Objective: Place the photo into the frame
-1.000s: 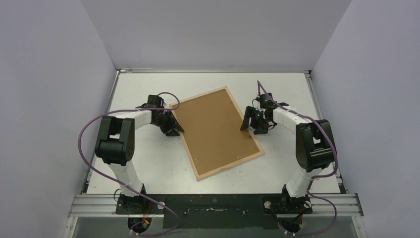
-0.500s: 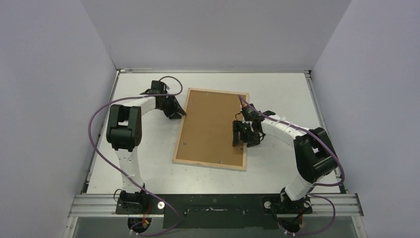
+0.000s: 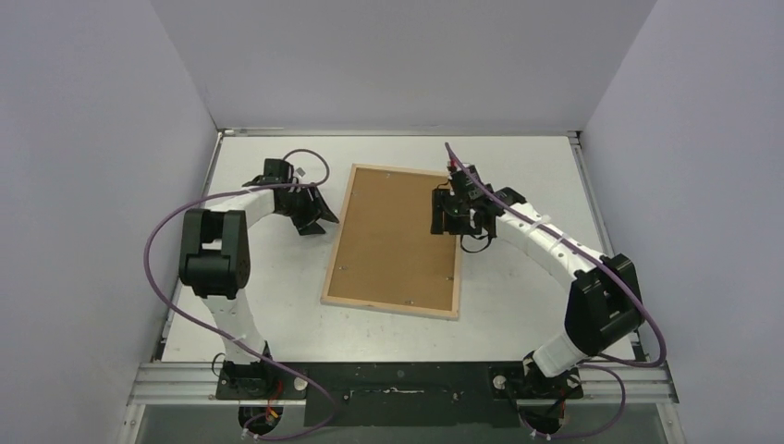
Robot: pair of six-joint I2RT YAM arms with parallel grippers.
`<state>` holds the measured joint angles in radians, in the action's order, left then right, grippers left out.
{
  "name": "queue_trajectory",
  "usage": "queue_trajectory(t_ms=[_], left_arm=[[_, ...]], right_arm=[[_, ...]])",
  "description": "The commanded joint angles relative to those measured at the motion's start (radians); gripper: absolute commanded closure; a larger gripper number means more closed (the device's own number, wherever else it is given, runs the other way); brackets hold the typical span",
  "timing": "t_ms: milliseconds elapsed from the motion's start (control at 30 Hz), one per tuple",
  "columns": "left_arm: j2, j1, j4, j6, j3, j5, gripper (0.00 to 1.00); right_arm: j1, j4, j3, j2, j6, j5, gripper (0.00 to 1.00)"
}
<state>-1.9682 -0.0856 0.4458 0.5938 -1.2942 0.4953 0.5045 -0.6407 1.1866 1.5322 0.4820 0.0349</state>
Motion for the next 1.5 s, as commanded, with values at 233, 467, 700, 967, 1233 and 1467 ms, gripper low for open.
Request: queue_trajectory(t_ms=[233, 467, 700, 967, 1233, 1467], left_arm=[[0.303, 0.007, -0.204, -0.009, 0.407, 0.131, 0.63], [0.351, -0.003, -0.165, -0.001, 0.442, 0.105, 0.73], [0.354, -0.004, -0.183, 0.021, 0.463, 0.103, 0.78], [0.316, 0.007, -0.124, 0.032, 0.447, 0.061, 0.83], [0.255, 0.020, -0.099, 0.033, 0.438, 0.088, 0.87], [0.223, 0.042, -0.098, 0.049, 0.440, 0.112, 0.89]], right_arm=[[0.234, 0.276, 0.276, 0.385, 0.096, 0.302, 0.57], [0.323, 0.365, 0.338, 0.519, 0.136, 0.405, 0.64], [0.346, 0.400, 0.346, 0.553, 0.166, 0.393, 0.73], [0.347, 0.425, 0.355, 0.603, 0.148, 0.390, 0.73], [0.356, 0.469, 0.352, 0.623, 0.111, 0.381, 0.71], [0.358, 0.436, 0.346, 0.637, 0.069, 0.414, 0.71]])
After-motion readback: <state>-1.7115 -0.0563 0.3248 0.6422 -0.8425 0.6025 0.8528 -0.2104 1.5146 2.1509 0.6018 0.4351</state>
